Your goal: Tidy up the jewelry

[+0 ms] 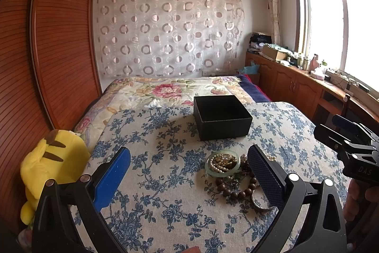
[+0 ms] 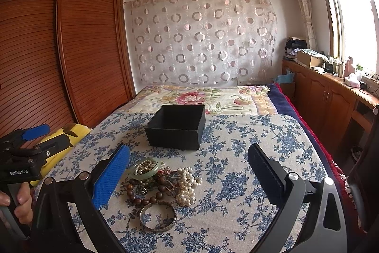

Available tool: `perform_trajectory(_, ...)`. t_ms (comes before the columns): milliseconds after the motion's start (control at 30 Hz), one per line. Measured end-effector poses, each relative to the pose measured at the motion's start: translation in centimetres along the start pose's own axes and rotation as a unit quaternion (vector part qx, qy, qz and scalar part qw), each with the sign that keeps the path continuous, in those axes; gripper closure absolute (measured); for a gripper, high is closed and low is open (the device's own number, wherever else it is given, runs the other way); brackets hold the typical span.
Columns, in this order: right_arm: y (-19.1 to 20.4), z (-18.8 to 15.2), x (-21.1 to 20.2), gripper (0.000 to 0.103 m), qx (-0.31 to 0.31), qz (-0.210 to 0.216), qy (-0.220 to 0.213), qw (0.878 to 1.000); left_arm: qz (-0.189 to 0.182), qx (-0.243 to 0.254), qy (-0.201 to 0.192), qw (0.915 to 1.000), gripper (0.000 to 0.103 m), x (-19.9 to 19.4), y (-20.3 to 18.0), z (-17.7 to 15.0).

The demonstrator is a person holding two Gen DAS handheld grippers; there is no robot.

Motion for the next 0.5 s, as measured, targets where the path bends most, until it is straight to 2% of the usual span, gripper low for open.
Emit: perform_trajectory(500, 0.22, 0.18, -0.19, 0.002, 0.0, 0.0, 0.0, 1.0, 0.0, 0.0, 0.0, 1.0, 0.007, -0.07, 0.05, 0.04)
Point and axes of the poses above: each gripper's, at about its wrist camera, not at the fingertips, and x roughly the way its jaws point, y to its left, z to its top, the point moved 9 cm from there along x, roughly the way its jaws point, and after that the axes turned 11 degrees about y, right-handed, at the moved point
